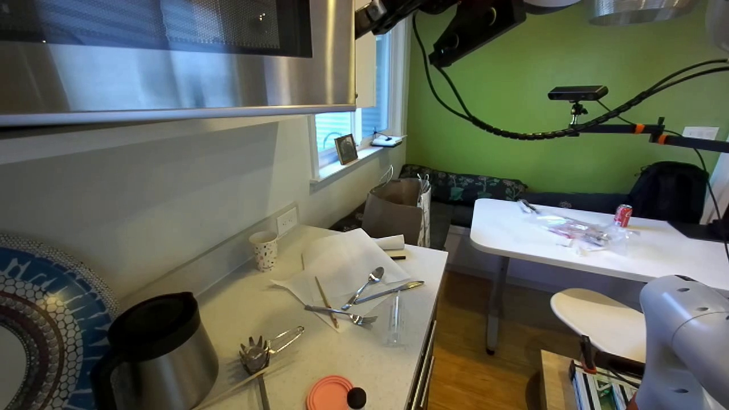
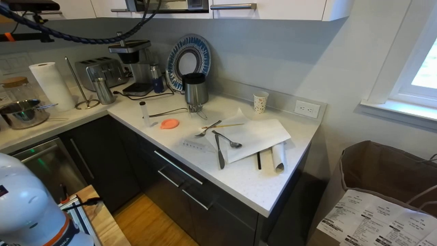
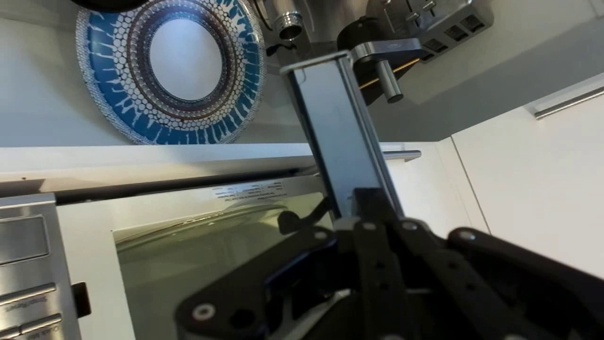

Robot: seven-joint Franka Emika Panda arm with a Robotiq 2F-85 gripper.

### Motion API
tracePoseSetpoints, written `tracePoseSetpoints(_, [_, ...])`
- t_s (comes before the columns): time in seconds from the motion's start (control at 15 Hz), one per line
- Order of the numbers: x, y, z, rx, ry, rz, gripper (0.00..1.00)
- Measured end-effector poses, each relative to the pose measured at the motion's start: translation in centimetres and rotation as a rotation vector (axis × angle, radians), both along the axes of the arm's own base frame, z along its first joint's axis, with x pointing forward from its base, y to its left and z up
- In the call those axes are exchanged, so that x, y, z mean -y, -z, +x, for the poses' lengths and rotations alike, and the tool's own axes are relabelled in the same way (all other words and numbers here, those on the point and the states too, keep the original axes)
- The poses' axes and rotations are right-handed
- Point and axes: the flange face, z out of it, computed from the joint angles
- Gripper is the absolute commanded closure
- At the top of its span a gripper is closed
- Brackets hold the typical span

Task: Push the bottom right rectangular gray button on the microwave to open it

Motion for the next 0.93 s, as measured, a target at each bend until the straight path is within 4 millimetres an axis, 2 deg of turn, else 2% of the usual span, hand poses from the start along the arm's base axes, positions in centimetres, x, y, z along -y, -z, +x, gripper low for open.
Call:
tracePoseSetpoints(0.47, [2.9, -0.5, 0.2, -0.06, 0.246, -0.081, 1.0])
tracePoseSetpoints(0.53, [3.3, -0.3, 0.3, -0.077, 0.277, -0.094, 0.74])
tracePoseSetpoints(0.67, [4.0, 0.3, 0.5, -0.117, 0.332, -0.116, 0.66])
tracePoseSetpoints(0.93, [4.7, 3.1, 1.4, -0.217, 0.42, -0.179, 0.35])
